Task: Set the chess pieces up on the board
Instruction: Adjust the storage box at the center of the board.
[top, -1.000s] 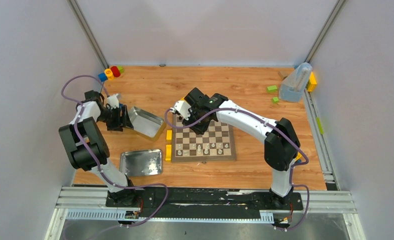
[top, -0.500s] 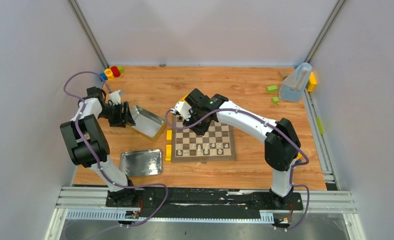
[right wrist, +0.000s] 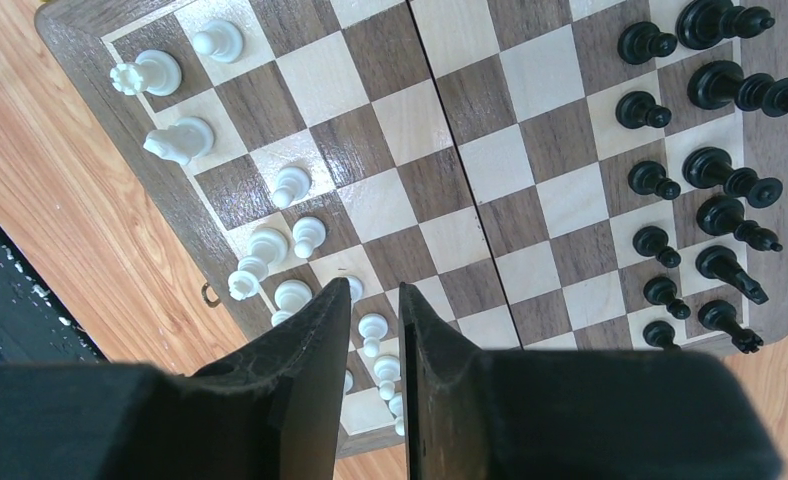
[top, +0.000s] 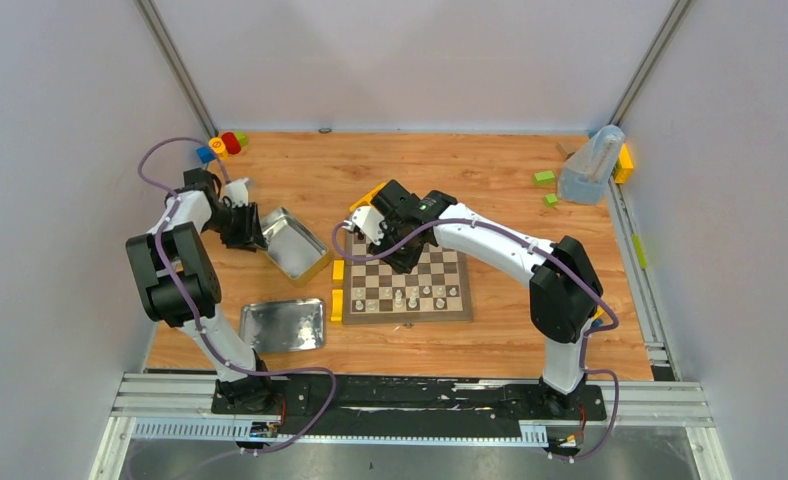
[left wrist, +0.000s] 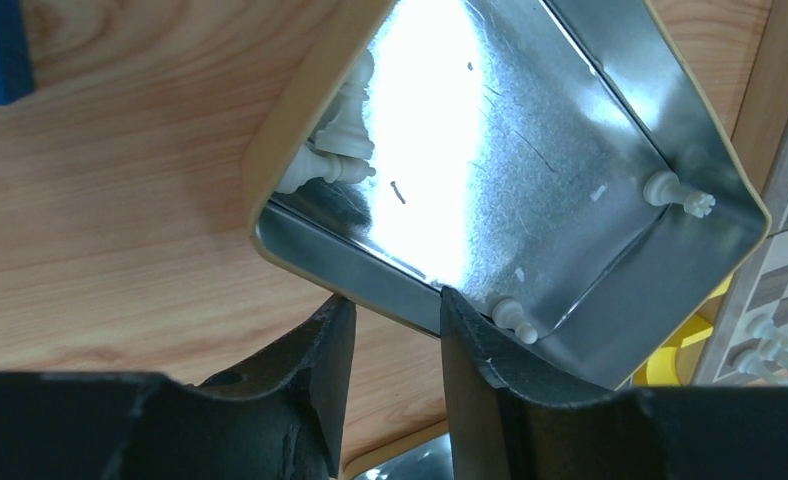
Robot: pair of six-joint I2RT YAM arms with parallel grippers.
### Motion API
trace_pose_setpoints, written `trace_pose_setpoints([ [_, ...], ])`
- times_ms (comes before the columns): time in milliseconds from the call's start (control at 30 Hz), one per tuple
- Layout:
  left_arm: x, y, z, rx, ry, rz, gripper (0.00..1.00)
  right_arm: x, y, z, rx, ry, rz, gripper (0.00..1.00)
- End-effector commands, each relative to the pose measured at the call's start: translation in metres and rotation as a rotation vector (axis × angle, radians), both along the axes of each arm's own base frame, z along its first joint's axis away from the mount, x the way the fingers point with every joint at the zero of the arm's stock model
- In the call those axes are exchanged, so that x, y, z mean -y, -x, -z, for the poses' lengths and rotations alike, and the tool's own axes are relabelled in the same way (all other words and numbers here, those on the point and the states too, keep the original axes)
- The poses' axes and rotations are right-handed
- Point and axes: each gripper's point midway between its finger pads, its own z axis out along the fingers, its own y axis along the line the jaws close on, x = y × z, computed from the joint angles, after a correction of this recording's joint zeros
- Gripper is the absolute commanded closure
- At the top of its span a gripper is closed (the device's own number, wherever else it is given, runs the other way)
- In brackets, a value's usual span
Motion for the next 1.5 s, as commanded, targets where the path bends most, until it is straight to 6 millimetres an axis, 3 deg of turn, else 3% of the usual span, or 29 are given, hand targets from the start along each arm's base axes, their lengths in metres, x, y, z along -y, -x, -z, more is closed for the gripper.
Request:
trace_pose_setpoints([
  [0, -0.014, -0.017, -0.011, 0.050, -0.077, 0.030, 0.56, -0.002, -0.006, -0.023, 0.067, -0.047, 0.005, 0.75],
  [233, -0.005, -0.032, -0.016, 0.061, -0.120, 0.146, 0.58, 0.003, -0.009, -0.027, 0.079, -0.049, 0.015, 0.75],
  [467, 0.017, -0.045, 0.002, 0.024, -0.192, 0.248, 0.62, 0.014, -0.009, -0.028, 0.078, -0.049, 0.036, 0.76],
  [700, 0.018, -0.069, -0.003, 0.039, -0.273, 0.285, 0.63, 0.022, -0.009, -0.028, 0.078, -0.049, 0.051, 0.76],
  [933, 0.022, -0.090, -0.006, 0.077, -0.394, 0.451, 0.64, 0.024, -0.010, -0.029, 0.081, -0.051, 0.060, 0.76],
  [1267, 0.030, -0.085, -0.012, 0.107, -0.464, 0.625, 0.60, 0.026, -0.010, -0.023, 0.069, -0.039, 0.066, 0.76],
  [1467, 0.030, -0.083, -0.028, 0.169, -0.494, 0.625, 0.49, 0.024, -0.010, -0.018, 0.053, -0.040, 0.064, 0.76],
])
